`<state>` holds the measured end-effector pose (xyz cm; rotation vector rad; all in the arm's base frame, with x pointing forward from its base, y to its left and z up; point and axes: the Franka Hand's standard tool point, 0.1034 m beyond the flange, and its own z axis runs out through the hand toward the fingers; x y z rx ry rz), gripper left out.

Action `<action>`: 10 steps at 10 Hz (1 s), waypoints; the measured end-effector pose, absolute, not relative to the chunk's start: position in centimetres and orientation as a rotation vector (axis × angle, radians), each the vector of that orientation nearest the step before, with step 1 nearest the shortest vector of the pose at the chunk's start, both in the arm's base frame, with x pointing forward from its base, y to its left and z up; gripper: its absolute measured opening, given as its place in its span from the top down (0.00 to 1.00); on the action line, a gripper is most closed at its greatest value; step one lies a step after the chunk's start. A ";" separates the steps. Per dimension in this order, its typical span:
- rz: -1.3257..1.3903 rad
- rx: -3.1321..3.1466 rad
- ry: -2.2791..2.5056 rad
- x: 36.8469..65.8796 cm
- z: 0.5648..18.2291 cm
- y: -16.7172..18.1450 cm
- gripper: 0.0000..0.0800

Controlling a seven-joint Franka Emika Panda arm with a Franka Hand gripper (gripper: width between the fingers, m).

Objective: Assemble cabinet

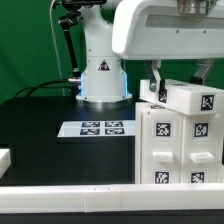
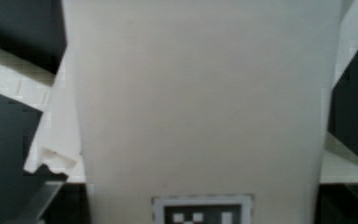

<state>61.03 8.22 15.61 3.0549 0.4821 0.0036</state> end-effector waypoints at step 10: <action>0.066 3.054 -0.877 60.8 15.5 8.7 0.30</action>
Offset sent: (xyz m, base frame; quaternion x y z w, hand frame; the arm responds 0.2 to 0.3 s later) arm -0.0110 -0.0100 0.0002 0.0321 0.0443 0.2867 0.9565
